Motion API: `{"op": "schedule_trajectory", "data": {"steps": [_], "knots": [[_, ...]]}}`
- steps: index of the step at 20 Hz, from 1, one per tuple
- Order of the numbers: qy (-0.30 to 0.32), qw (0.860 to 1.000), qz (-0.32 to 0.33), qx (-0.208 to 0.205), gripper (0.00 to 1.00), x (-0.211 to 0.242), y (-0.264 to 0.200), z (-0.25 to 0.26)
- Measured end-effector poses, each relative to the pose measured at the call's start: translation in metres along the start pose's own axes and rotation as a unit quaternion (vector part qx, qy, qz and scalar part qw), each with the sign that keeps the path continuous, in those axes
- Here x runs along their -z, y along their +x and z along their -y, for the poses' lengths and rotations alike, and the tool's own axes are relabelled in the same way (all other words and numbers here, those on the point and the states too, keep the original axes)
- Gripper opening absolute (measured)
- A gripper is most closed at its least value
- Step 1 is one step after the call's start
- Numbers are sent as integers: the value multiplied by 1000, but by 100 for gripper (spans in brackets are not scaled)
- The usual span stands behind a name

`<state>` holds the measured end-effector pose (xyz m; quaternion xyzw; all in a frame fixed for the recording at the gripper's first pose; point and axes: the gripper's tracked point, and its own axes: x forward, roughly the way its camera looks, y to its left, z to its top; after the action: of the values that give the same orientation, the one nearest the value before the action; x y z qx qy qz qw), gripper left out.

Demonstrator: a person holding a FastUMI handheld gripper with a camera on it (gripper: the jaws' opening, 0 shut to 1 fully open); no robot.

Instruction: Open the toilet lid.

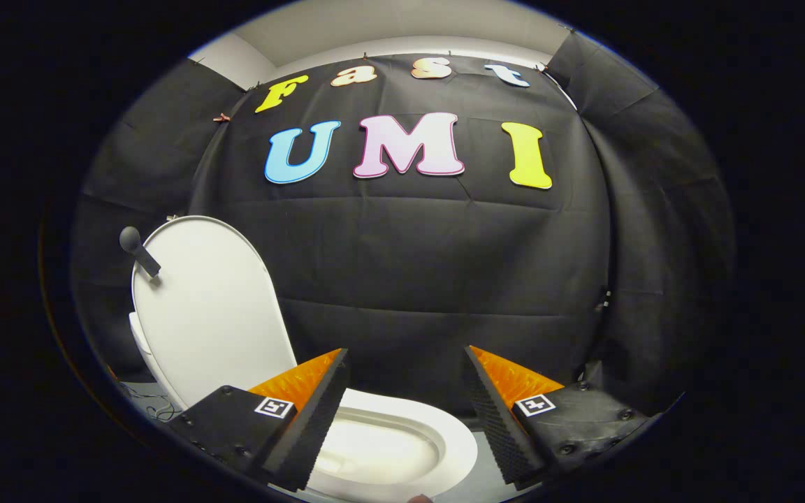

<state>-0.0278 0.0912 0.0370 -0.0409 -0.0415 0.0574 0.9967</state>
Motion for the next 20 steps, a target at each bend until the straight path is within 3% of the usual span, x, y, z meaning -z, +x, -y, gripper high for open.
{"op": "schedule_trajectory", "data": {"steps": [20], "knots": [[21, 999, -22, 13, 99, 11, 4, 14]]}}
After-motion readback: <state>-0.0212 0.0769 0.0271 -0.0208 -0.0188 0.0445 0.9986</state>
